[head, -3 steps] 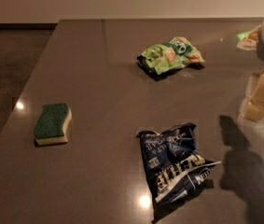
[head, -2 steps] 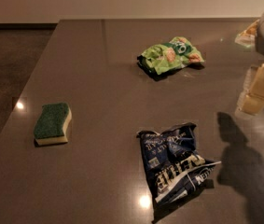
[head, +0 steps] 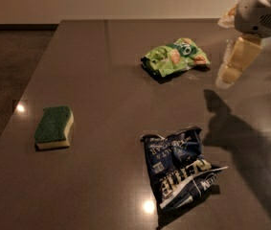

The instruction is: Move green rice chip bag near sponge

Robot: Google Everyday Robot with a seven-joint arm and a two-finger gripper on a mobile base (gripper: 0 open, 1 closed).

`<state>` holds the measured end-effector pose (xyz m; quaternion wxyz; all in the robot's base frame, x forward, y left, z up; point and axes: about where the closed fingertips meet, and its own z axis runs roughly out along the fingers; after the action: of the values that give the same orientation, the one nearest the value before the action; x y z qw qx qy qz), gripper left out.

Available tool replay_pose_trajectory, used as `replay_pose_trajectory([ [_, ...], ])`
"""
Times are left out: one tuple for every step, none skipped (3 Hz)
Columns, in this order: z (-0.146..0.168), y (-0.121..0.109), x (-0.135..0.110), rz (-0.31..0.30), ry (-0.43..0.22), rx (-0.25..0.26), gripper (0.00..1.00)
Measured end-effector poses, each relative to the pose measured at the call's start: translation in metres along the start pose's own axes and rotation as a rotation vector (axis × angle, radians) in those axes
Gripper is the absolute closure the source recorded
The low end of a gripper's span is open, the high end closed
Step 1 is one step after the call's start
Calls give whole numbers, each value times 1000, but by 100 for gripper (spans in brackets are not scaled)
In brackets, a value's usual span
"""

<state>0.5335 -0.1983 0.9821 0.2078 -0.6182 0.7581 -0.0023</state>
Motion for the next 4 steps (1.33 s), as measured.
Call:
replay_pose_trajectory([
  [23, -43, -14, -29, -21, 15, 0],
  [50, -76, -28, -75, -11, 17, 0],
  [83, -98, -39, -125, 24, 0, 0],
  [113, -112, -48, -163, 61, -21, 0],
])
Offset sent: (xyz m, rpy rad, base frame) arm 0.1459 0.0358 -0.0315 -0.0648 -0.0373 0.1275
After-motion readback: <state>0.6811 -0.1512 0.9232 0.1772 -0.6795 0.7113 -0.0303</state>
